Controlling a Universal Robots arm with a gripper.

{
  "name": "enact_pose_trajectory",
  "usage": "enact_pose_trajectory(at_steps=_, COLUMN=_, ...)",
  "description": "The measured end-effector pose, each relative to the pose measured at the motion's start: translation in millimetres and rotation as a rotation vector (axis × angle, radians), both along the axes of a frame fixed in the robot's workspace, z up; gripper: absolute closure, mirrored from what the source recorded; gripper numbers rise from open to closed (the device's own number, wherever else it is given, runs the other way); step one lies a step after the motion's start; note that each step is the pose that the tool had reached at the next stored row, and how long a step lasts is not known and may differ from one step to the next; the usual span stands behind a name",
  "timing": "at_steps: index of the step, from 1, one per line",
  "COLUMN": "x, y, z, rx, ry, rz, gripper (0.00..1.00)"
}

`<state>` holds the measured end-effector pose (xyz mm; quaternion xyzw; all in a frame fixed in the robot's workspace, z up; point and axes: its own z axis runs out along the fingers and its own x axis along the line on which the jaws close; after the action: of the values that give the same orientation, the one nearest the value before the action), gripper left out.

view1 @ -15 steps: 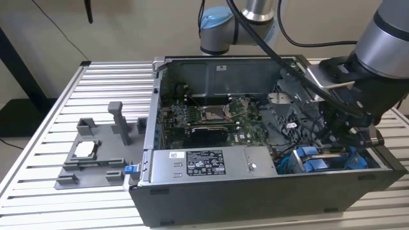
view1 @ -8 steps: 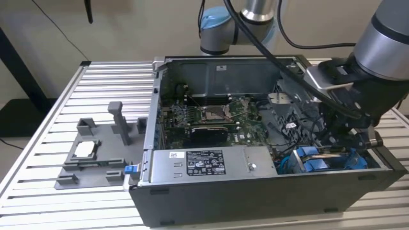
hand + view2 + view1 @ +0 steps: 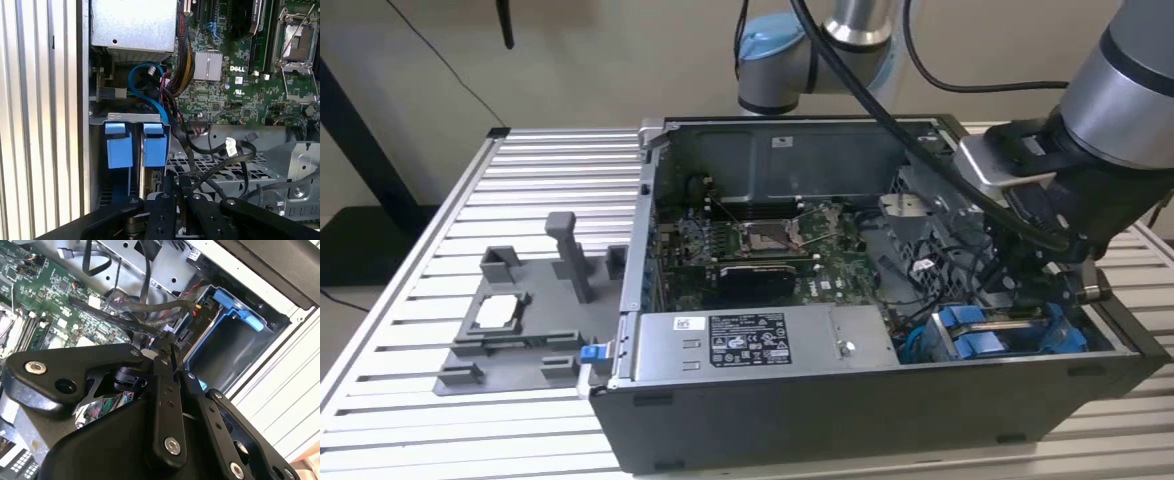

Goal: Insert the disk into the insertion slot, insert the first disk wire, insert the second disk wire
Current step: 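Insert the second disk wire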

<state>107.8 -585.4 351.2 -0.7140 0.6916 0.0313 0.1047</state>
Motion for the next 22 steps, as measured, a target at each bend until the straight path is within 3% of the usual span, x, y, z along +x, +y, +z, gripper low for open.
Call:
enact_pose_trajectory(at_steps=2, x=0.0, y=0.0, z=-0.1, rx=-0.0002, ry=0.0001, rz=0.0, gripper=0.85)
enact_pose_trajectory(at_steps=4, x=0.0, y=0.0, z=-0.2, rx=-0.0048, ry=0.0001, rz=0.0, gripper=0.85)
enact_pose_trajectory(at_steps=9, x=0.0, y=0.0, z=-0.1, rx=-0.0057, ry=0.0, rz=0.0, gripper=0.85)
enact_pose_trajectory(at_steps=10, x=0.3, y=-0.1, z=0.0, rx=-0.0166, ry=0.0, rz=0.0, gripper=0.85)
enact_pose_trajectory(at_steps=11, x=0.4, y=-2.4, z=-0.1, rx=-0.043, ry=-0.0004, rz=0.0, gripper=0.85)
enact_pose_trajectory(at_steps=13, x=0.5, y=-3.8, z=-0.1, rx=-0.0596, ry=-0.0029, rz=0.0, gripper=0.85)
enact_pose_trajectory(at_steps=15, x=0.5, y=-4.2, z=0.0, rx=-0.0703, ry=-0.0129, rz=0.0, gripper=0.85)
enact_pose_trajectory(at_steps=17, x=0.5, y=-4.5, z=0.0, rx=-0.0862, ry=-0.0214, rz=0.0, gripper=0.85)
enact_pose_trajectory(at_steps=18, x=0.4, y=-4.5, z=-0.1, rx=-0.0924, ry=-0.0268, rz=0.0, gripper=0.85)
enact_pose_trajectory(at_steps=20, x=0.4, y=-4.6, z=-0.5, rx=-0.0951, ry=-0.0425, rz=-0.001, gripper=0.85)
enact_pose_trajectory(at_steps=22, x=-0.3, y=-4.5, z=1.6, rx=-0.0912, ry=-0.043, rz=-0.001, gripper=0.85)
